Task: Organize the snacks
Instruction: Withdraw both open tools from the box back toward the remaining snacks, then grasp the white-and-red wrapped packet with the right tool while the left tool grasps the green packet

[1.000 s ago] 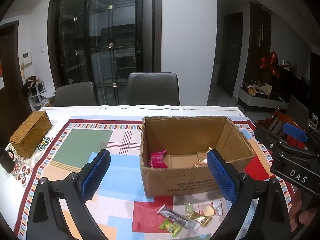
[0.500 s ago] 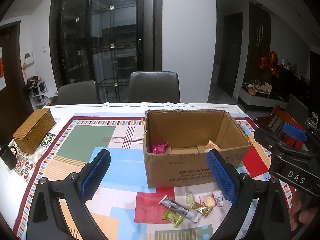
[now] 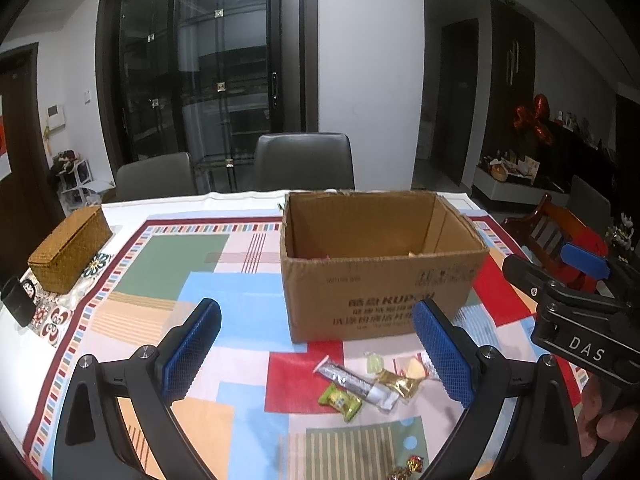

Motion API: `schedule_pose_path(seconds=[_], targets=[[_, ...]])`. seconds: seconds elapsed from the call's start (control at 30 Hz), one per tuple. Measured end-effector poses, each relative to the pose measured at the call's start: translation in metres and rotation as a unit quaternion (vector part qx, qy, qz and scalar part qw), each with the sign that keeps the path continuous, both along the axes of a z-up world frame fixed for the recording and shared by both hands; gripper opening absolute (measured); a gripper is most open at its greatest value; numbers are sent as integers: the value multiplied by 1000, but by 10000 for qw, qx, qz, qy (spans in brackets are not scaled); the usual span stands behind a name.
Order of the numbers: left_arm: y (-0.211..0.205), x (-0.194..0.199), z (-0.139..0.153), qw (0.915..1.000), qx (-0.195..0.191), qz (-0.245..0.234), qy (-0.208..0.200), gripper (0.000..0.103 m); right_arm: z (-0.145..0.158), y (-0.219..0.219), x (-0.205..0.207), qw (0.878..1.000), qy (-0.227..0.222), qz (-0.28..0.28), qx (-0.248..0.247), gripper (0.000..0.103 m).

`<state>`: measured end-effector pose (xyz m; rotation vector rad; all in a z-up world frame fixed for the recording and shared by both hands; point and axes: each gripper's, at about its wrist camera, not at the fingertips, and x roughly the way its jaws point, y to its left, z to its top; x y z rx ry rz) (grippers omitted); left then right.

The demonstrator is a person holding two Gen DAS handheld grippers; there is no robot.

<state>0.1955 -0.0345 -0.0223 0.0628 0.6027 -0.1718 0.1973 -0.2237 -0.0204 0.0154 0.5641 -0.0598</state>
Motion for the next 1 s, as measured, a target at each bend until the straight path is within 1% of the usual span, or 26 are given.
schedule_pose_path(seconds=[0.5,0.77,1.0], targets=[[2,-23,-32,9997,100,-87,229,98,-31,3,-24,9997,258,25,7,90],[4,-22,-51,9991,170,-99,371,97,-53,8,-21,9988,487,32,8,90],[6,-11,-74,9980,212,-116,592,94,-76,9,-9,9971,760,29,27,90]])
